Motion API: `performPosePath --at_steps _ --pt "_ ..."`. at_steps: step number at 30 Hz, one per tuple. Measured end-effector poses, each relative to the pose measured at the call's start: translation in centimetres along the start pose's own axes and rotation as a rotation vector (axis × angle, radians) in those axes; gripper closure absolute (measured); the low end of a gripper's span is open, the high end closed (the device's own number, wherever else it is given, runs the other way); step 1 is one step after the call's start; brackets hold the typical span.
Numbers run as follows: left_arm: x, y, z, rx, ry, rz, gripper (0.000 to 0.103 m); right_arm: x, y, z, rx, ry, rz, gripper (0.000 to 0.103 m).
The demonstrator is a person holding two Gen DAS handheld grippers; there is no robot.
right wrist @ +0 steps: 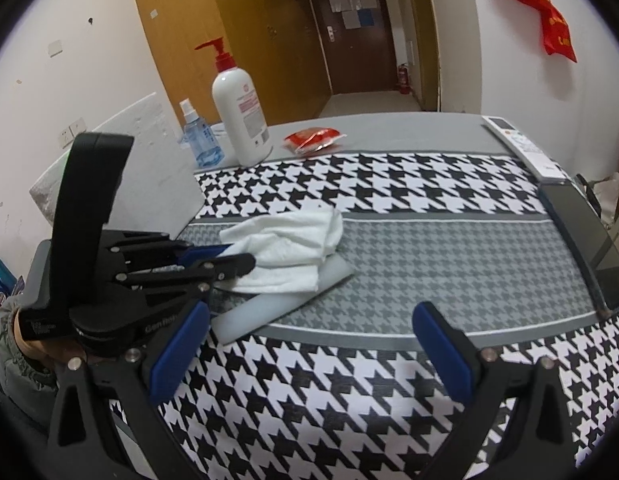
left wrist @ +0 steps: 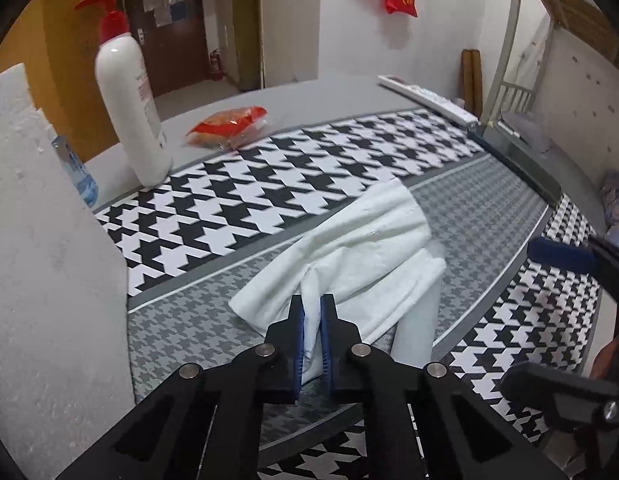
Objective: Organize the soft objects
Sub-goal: 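Grasp the white towel edge with the left gripper and lift it, then lower the right gripper toward the white foam stick while the left gripper holds the towel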
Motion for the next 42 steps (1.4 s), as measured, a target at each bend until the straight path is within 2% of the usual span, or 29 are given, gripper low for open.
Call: performPosePath --at_steps 8,17,25,31,42 --pt "-0.5 1.2 -3.3 -0.111 0.013 0.020 0.095 0.7 -0.1 0.0 0.005 -0.030 0.014 0.000" --pt "-0.6 1.5 -5.3 -0.165 0.042 0.043 0.095 1.0 -0.2 -0.2 0.005 -0.089 0.051 0.000" --pt "-0.1 1.4 -6.3 -0.196 0.052 0.040 0.095 1.7 0.1 -0.2 -0.004 -0.123 0.053 0.001" --pt "0.4 1.4 -7.3 -0.227 0.063 0.036 0.095 2.3 0.1 0.6 0.011 -0.132 0.055 0.007" --pt "1.0 1.0 -7.1 -0.227 0.043 0.007 0.095 2.6 -0.4 1.8 0.040 -0.164 0.040 0.012"
Point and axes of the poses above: each gripper's, at about its wrist camera, not at the fingertips, and z roughly the way its jaws point, x to its left, y to its top, the point moved 10 cm from there along z, roughly the way its jaws point, and after that the axes turned 13 degrees about -y, right-handed, at the moved point
